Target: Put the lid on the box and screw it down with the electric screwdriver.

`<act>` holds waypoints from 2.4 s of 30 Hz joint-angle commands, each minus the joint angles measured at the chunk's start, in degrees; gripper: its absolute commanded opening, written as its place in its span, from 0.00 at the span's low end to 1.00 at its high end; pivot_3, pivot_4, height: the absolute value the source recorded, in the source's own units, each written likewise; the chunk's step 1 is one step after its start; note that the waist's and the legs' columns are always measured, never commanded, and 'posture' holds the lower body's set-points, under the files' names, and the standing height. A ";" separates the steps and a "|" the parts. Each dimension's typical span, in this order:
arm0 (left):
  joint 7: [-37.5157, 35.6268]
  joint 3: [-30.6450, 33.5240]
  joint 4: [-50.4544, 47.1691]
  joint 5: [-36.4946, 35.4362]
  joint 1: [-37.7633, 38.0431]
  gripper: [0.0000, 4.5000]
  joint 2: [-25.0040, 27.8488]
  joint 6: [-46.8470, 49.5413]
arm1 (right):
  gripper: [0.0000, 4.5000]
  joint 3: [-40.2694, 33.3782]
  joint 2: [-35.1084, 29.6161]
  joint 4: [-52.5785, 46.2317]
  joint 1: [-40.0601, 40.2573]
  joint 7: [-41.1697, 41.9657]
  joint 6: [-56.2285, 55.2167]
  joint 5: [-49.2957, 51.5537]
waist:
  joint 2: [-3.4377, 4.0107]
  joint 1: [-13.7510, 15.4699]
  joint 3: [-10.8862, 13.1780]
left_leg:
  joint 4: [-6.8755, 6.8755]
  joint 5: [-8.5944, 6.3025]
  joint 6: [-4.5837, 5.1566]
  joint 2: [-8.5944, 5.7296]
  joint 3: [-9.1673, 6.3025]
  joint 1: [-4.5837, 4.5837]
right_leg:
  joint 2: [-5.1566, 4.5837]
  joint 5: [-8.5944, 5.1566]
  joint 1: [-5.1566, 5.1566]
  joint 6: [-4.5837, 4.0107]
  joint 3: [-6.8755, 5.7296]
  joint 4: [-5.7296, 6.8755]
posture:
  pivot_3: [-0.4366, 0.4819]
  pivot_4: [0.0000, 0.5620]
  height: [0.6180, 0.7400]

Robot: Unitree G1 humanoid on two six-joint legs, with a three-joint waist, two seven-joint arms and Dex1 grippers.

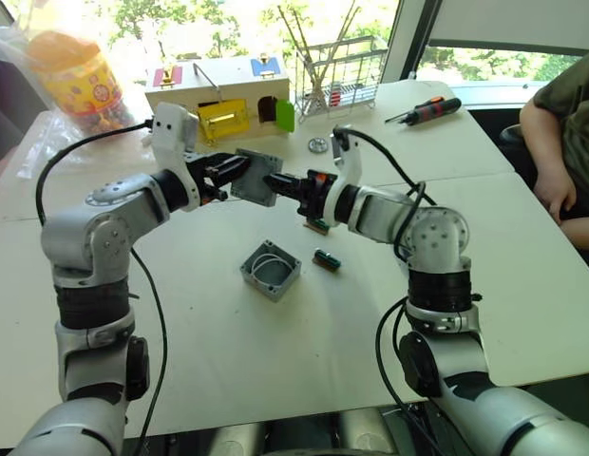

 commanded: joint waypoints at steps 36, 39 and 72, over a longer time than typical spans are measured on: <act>-22.13 -13.68 6.45 -9.77 -1.89 0.01 17.24 1.96 | 0.03 38.27 -27.27 -11.55 31.35 -0.79 -83.30 -103.98 | -0.05 0.20 -0.03 | -0.07 0.10 -0.16 0.01 0.16 0.02 | 0.24 -0.01 -0.18 0.00 0.15 0.15 | 0.48 0.27 1.00; -25.09 -16.77 5.76 -6.53 0.70 0.01 17.94 -2.32 | 0.03 38.25 -26.20 -10.07 31.24 0.13 -83.88 -105.60 | -0.05 0.19 -0.03 | -0.09 0.10 -0.16 0.03 0.17 0.02 | 0.27 -0.01 -0.18 -0.01 0.18 0.15 | 0.48 0.27 1.00; -34.83 -25.72 10.54 9.07 5.37 0.01 13.84 -16.49 | 0.03 36.62 -24.38 -7.59 34.48 2.11 -84.57 -113.40 | -0.05 0.44 -0.04 | -0.06 0.10 -0.17 0.03 0.16 0.03 | 0.30 -0.02 -0.15 -0.01 0.21 0.20 | 0.48 0.27 1.00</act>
